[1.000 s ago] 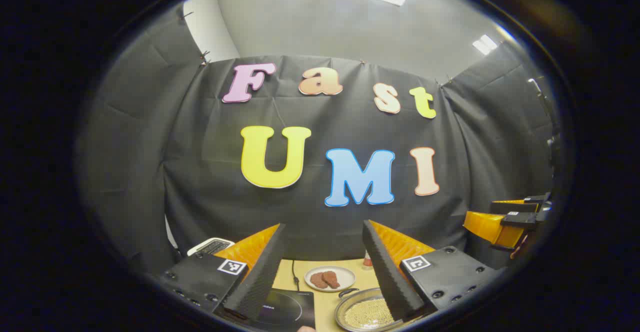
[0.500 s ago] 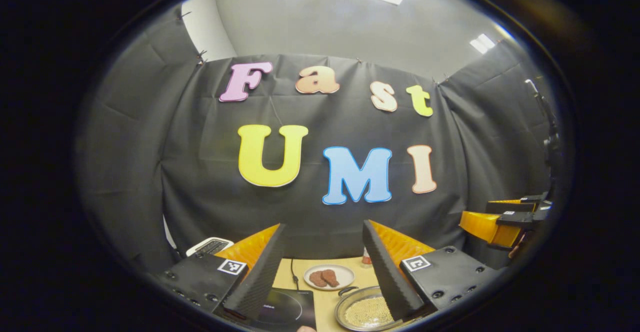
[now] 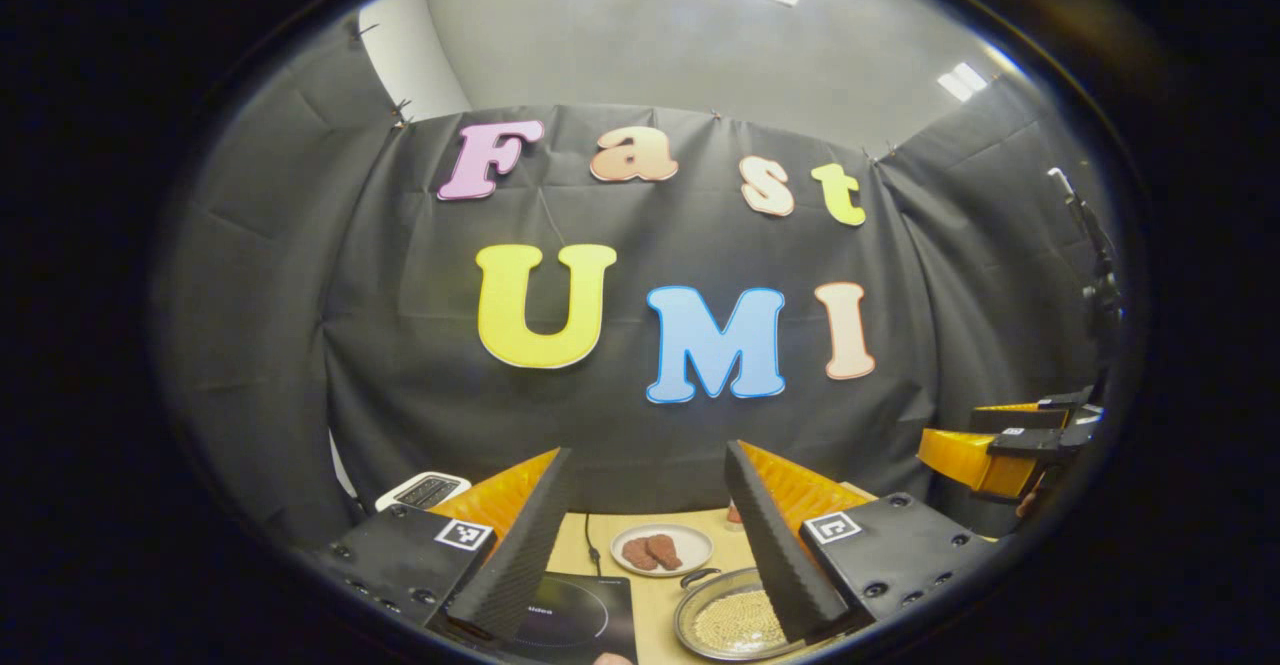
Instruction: First push the handle of the pot to place it horizontally, then grasp the pot with both hands and set it on the induction cooktop.
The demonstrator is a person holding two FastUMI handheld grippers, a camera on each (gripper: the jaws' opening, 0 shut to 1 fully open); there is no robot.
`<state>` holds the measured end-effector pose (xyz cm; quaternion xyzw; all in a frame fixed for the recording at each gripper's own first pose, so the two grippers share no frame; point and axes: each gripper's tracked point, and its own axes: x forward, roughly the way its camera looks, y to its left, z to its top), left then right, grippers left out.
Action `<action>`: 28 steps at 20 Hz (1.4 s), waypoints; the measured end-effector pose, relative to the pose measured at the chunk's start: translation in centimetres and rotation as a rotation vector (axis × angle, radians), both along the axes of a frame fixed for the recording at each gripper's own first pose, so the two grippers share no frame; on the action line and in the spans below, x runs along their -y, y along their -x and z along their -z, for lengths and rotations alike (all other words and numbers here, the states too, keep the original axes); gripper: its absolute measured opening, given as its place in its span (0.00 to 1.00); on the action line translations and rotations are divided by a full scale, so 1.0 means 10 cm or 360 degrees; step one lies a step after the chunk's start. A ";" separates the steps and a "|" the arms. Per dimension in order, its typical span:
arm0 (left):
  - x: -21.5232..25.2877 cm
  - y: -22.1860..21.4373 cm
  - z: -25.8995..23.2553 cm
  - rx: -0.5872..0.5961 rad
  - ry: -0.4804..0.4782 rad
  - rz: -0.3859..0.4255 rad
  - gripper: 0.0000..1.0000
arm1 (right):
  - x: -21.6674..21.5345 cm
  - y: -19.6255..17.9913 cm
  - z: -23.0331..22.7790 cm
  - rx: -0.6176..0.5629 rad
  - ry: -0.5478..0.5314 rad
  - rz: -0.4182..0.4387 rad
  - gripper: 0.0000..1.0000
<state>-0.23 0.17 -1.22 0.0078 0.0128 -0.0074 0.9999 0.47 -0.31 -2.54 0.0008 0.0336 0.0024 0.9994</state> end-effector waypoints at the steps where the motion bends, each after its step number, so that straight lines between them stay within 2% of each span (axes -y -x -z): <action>1: 0.00 0.01 0.02 -0.0006 0.0006 0.0002 0.97 | 0.00 0.00 0.06 -0.0017 0.0002 -0.0003 0.97; 2: 0.00 0.00 0.04 -0.0011 0.0011 0.0002 0.92 | -0.01 0.00 0.12 -0.0039 0.0000 -0.0013 0.97; 3: 0.00 -0.01 0.05 -0.0017 0.0013 0.0003 0.97 | -0.02 0.00 0.19 -0.0063 -0.0002 -0.0024 0.97; 4: 0.01 -0.02 0.08 -0.0024 0.0012 0.0005 0.94 | -0.02 0.00 0.26 -0.0090 -0.0002 -0.0031 0.97; 7: 0.01 -0.05 0.15 -0.0043 0.0008 0.0009 1.00 | -0.04 0.01 0.54 -0.0192 0.0014 -0.0070 0.97; 8: 0.02 -0.07 0.19 -0.0054 0.0008 0.0015 0.97 | -0.05 0.02 0.64 -0.0239 0.0014 -0.0083 0.97; 13: 0.04 -0.11 0.29 -0.0091 -0.0007 0.0035 0.98 | -0.11 0.07 1.15 -0.0472 -0.0023 -0.0155 0.97; 16: 0.01 -0.09 0.38 -0.0118 -0.0005 0.0027 0.99 | -0.14 0.12 1.45 -0.0601 -0.0018 -0.0178 0.91; 18: 0.00 -0.11 0.44 -0.0142 -0.0004 0.0019 0.99 | -0.18 0.18 1.62 -0.0682 -0.0032 -0.0198 0.77; 19: 0.00 -0.11 0.46 -0.0153 -0.0002 0.0016 1.00 | -0.17 0.22 1.69 -0.0722 -0.0030 -0.0195 0.76; 21: 0.00 -0.12 0.51 -0.0170 0.0004 0.0017 1.00 | -0.18 0.26 1.91 -0.0821 -0.0028 -0.0197 0.58; 23: 0.01 -0.13 0.55 -0.0184 0.0000 0.0018 1.00 | -0.21 0.34 2.08 -0.0931 -0.0019 -0.0214 0.56; 24: 0.00 -0.13 0.57 -0.0190 -0.0002 0.0019 0.99 | -0.21 0.37 2.13 -0.0969 -0.0026 -0.0226 0.26; 25: 0.01 -0.13 0.57 -0.0192 -0.0006 0.0018 0.99 | -0.26 0.43 2.23 -0.1035 -0.0047 -0.0269 0.18; 27: 0.01 -0.16 0.60 -0.0201 -0.0006 0.0015 0.97 | -0.35 0.56 2.38 -0.1152 -0.0065 -0.0338 0.18; 28: 0.01 -0.14 0.62 -0.0207 -0.0005 0.0015 0.97 | -0.29 0.57 2.42 -0.1189 -0.0064 -0.0322 0.14</action>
